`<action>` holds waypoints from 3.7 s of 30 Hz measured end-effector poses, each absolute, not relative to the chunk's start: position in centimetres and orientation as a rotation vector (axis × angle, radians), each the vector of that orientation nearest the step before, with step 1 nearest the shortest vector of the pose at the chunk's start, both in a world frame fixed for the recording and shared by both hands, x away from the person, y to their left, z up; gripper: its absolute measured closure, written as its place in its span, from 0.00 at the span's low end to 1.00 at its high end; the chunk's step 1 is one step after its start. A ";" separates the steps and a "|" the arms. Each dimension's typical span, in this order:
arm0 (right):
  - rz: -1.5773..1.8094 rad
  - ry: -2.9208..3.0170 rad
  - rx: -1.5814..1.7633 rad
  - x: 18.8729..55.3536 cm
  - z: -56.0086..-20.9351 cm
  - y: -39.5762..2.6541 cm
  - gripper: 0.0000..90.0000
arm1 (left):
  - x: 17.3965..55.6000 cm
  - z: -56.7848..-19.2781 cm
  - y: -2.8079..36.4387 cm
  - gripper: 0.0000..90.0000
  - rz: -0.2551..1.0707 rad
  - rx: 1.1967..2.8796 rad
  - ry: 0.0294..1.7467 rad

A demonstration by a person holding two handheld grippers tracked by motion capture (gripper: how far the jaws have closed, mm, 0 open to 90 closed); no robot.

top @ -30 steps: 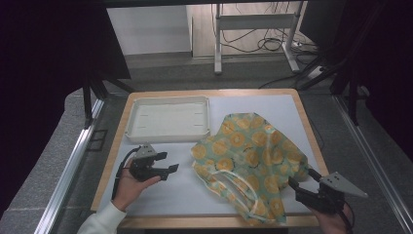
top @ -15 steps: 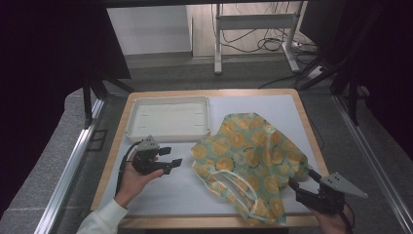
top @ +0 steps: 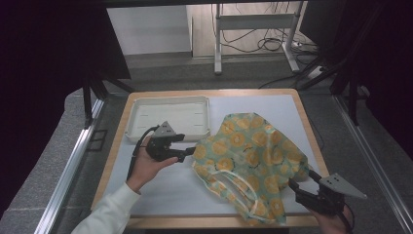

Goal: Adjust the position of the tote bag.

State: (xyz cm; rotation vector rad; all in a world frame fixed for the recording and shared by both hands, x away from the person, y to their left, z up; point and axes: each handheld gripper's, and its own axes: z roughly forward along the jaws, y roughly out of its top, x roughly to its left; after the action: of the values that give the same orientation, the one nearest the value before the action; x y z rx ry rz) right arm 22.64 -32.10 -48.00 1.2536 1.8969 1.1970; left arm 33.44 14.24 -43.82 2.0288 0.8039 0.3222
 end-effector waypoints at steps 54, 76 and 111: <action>1.153 1.920 1.252 22.8 -48.8 -32.2 0.24 | 44.9 -44.6 4.8 0.40 0.204 2.105 0.820; 1.136 1.918 1.249 22.7 -48.8 -32.1 0.24 | 45.1 -47.2 2.7 0.99 0.113 2.187 0.746; 1.049 1.877 1.289 22.2 -49.0 -34.0 0.25 | 44.5 -46.7 4.6 1.00 0.132 2.125 0.740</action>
State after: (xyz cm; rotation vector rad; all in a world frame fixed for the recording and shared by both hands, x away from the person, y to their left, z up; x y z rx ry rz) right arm 22.20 -34.03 -48.97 1.2894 1.8766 1.0490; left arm 44.49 4.61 -46.73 2.1251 0.7395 0.1322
